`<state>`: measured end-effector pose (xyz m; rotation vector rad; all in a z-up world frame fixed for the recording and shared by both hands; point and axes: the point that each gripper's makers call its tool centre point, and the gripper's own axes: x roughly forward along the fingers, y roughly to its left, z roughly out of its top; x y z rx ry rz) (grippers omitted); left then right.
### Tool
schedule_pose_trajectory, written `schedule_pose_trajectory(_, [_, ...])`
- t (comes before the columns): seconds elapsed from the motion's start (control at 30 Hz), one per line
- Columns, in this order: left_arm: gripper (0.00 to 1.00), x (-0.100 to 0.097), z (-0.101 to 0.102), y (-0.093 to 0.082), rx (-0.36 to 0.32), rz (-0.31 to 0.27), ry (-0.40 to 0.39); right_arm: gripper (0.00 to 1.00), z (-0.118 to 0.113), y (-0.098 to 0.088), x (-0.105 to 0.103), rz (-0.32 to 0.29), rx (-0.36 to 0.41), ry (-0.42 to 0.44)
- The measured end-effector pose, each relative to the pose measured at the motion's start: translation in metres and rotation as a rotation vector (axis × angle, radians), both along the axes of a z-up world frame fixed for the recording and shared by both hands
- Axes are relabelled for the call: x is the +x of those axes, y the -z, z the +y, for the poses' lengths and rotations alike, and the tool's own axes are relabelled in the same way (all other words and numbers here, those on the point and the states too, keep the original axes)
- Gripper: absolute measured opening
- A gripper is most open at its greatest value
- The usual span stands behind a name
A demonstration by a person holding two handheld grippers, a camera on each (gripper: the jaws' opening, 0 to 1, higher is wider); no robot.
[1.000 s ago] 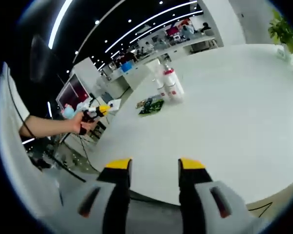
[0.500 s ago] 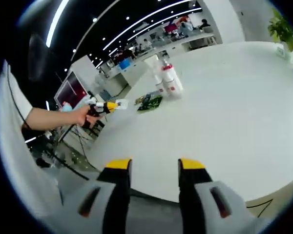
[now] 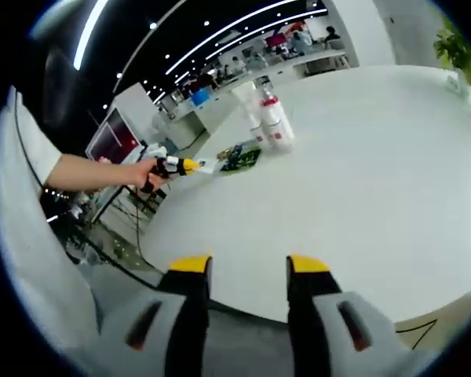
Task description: Arrange the skincare products in the storage area until every visible bottle or jar stands upright without overlapping.
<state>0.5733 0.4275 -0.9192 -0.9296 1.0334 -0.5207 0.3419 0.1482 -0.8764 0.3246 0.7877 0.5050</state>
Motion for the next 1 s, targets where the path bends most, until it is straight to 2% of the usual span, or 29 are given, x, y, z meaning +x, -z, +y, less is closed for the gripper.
schedule_pose_trajectory(0.17, [0.01, 0.015, 0.003, 0.016, -0.008, 0.02, -0.009, 0.39, 0.0, 0.003, 0.0, 0.013, -0.01, -0.001])
schedule_pose_trajectory(0.37, [0.01, 0.014, -0.002, 0.031, 0.017, 0.052, 0.002, 0.38, -0.002, 0.008, 0.0, 0.026, -0.02, 0.007])
schedule_pose_trajectory(0.5, [0.01, 0.017, 0.006, 0.043, 0.068, 0.074, -0.009, 0.38, -0.004, 0.009, 0.0, 0.03, -0.023, 0.011])
schedule_pose_trajectory(0.53, [0.01, 0.017, 0.011, 0.047, 0.102, 0.084, -0.018, 0.38, -0.004, 0.009, 0.0, 0.03, -0.023, 0.012])
schedule_pose_trajectory(0.63, [0.01, 0.023, 0.013, 0.05, 0.097, 0.079, -0.014, 0.38, -0.004, 0.01, -0.001, 0.031, -0.027, 0.009])
schedule_pose_trajectory(0.7, [0.03, 0.03, 0.017, 0.052, 0.116, 0.06, -0.021, 0.37, -0.003, 0.01, -0.001, 0.03, -0.029, 0.005])
schedule_pose_trajectory(1.0, [0.05, 0.045, 0.028, 0.064, 0.181, 0.048, -0.006, 0.37, -0.004, 0.008, -0.001, 0.02, -0.03, 0.01])
